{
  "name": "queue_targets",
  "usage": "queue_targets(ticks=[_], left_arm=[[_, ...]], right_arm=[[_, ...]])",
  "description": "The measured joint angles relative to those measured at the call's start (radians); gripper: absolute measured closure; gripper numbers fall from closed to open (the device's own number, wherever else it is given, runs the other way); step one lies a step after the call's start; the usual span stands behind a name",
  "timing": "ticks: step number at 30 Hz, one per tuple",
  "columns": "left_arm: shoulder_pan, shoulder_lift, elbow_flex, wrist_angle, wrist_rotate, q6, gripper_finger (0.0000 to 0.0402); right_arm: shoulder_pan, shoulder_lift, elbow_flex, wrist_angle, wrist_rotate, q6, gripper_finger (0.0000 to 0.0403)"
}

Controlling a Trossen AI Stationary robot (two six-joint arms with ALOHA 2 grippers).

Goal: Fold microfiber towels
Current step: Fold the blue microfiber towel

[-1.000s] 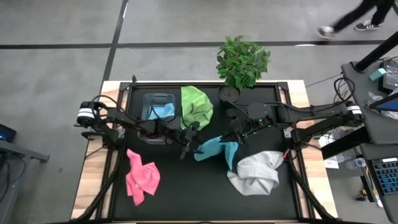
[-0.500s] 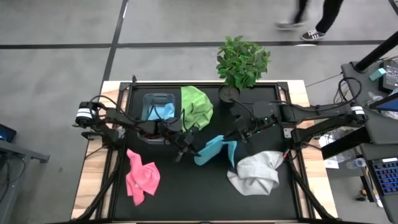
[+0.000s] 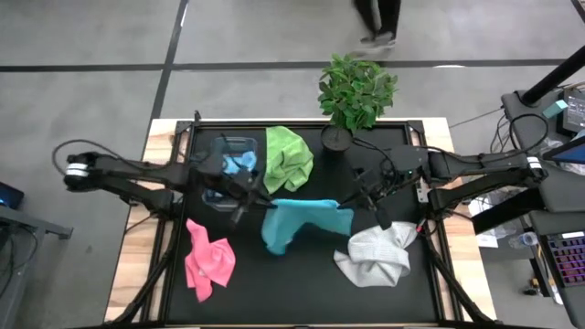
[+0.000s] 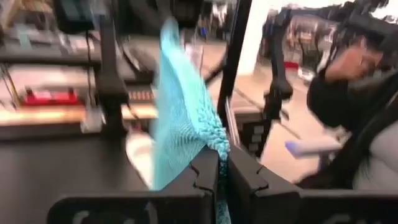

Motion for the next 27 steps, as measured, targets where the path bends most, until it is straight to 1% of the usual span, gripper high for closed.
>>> queue_targets(ticks=[3,7,11,16,21,27], left_arm=[[0.003,-0.065,0.013,-0.052,-0.003,0.001,0.0401],[0.031,-0.124,0.046,-0.184,-0.031,0.014,0.0401],[0.061,-0.137,0.061,-0.278,-0.031,0.054,0.0401],[0.103,-0.141,0.062,-0.350,-0.030,0.087,0.0401],[0.110,-0.138,0.062,-0.411,-0.027,0.078,0.0401],[0.055,-0.068,0.040,-0.425,-0.011,-0.002,0.0402]], right_arm=[[0.001,0.008,0.000,0.001,0.003,-0.026,0.0394],[-0.015,0.013,0.000,-0.003,0.038,-0.075,0.0394],[-0.034,0.012,0.000,-0.013,0.117,-0.130,0.0394],[-0.047,0.012,0.000,-0.032,0.229,-0.189,0.0394],[-0.042,0.010,0.000,-0.070,0.235,-0.167,0.0394],[0.022,0.028,0.000,-0.208,0.225,-0.090,0.0395]])
